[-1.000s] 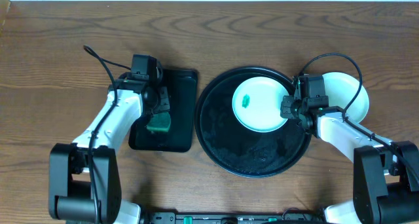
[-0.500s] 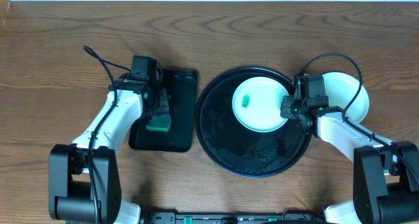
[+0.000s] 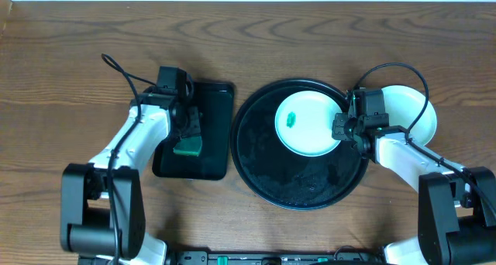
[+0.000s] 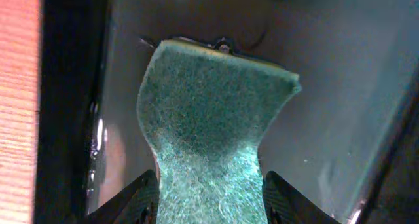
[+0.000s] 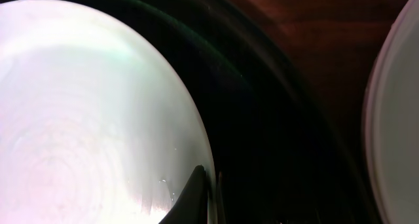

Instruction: Clean dirty plates on tray and stack at the side

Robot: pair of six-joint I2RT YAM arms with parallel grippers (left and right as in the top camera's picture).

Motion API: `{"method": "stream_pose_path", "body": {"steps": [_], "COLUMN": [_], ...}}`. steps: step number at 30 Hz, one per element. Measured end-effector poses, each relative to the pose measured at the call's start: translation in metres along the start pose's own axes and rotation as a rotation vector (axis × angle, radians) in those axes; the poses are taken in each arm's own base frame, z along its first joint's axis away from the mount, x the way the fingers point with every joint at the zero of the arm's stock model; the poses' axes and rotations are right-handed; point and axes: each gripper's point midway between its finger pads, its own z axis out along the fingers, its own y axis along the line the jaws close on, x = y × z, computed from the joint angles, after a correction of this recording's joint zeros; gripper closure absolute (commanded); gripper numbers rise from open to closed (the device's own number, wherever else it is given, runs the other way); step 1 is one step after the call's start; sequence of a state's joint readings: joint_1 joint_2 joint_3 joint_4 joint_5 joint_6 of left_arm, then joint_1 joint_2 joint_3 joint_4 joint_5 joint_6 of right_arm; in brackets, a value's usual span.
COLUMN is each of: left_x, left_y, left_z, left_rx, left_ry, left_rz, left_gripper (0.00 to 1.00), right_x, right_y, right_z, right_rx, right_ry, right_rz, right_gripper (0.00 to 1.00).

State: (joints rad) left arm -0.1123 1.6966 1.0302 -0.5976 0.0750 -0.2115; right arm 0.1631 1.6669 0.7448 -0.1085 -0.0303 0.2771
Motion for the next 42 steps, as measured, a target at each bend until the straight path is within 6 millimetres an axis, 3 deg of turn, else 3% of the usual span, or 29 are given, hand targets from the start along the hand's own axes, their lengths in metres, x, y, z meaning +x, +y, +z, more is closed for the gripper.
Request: {"method": "stream_pose_path", "body": {"steps": [8,11,31,37,42], "left_x": [0.007,0.007,0.004,0.004,0.005], "left_y": [0.002,0.002,0.002,0.001,0.002], "left_z": [0.013,0.014,0.019,0.020,0.020], "left_rx": [-0.012,-0.013,-0.005,-0.004,-0.004], "left_ry": [0.043,0.046,0.018,0.016,0.016], "left_rz": [-0.001,-0.001,0.003,0.002,0.006], "left_gripper": [0.49,0.54,0.54,0.64,0.57], "right_x": [0.000,0.000,0.000,0.000,0.000], "right_y": [0.000,0.000,0.000,0.000,0.000], "right_z": [0.000,0.000,0.000,0.000,0.000], "right_rx": [0.000,0.000,0.000,0.000,0.000], "right_ry": [0.000,0.000,0.000,0.000,0.000], "right_rz": [0.000,0.000,0.000,0.000,0.000], "right_gripper": [0.98,0.98,0.98,0.98,0.98]}}
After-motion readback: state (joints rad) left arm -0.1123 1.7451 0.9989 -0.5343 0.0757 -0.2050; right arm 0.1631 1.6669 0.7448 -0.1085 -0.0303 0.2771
